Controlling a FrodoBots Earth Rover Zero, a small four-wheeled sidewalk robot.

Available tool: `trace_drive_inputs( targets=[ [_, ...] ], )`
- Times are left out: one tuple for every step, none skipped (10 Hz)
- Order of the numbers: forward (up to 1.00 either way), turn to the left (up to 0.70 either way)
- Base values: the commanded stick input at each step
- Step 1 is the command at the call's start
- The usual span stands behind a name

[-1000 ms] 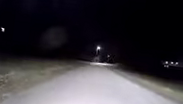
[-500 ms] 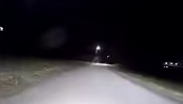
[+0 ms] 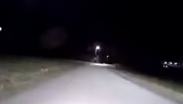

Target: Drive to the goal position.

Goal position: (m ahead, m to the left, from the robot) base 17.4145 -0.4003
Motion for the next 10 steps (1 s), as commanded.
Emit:
trace_drive_inputs(
  targets=[
    [0.70, 0.00],
    [0.70, 0.00],
    [0.70, 0.00],
    [0.70, 0.00],
    [0.70, 0.00],
    [0.70, 0.00],
    [0.70, 0.00],
    [0.70, 0.00],
    [0.70, 0.00],
    [0.70, 0.00]
  ],
)
